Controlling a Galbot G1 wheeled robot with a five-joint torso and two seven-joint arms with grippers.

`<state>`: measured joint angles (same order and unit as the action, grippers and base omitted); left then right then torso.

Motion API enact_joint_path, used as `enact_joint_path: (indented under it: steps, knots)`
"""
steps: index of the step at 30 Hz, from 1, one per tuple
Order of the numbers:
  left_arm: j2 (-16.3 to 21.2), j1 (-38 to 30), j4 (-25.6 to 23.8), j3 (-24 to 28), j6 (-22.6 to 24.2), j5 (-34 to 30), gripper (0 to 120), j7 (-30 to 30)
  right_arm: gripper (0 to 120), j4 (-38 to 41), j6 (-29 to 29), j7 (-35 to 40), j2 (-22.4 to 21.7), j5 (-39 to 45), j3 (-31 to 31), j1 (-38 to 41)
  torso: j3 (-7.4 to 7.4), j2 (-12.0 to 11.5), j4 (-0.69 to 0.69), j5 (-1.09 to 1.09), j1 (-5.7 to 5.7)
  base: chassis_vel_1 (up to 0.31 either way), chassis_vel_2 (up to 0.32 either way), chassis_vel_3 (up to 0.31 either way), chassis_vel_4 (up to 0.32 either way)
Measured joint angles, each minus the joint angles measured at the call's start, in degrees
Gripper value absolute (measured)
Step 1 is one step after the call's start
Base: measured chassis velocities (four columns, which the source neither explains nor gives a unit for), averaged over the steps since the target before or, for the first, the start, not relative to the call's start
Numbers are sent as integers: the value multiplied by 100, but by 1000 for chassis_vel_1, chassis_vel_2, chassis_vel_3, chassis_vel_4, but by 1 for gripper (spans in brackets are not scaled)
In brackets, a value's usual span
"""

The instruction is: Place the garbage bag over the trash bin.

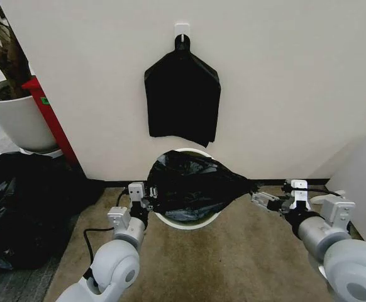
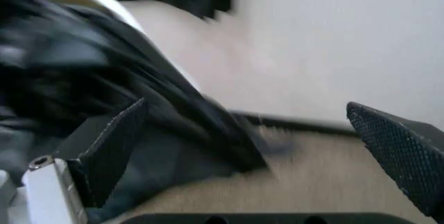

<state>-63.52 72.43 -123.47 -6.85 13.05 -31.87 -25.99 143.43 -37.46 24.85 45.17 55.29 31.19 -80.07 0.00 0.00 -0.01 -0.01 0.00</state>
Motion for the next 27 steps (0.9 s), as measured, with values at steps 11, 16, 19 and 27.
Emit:
enact_joint_path:
  steps: [11,16,19,27]
  knots:
    - [87,-149,32,254,210,200,2,150,100,-165,696,-2443,-518,-2348,-1304,1212,0,0,-1,2,0,0,0,0,0]
    - [56,-162,19,285,276,203,2,205,91,-644,967,-2543,-356,-3096,-1725,1233,1,0,1,2,0,0,0,0,0]
    - [29,-160,8,287,284,214,2,241,84,-771,1028,-2545,-316,-3254,-1736,1216,0,0,0,2,0,0,0,0,0]
    - [-66,-151,22,291,283,262,2,310,55,-891,1013,-2448,-322,-3305,-1694,1192,0,0,0,1,0,0,0,0,0]
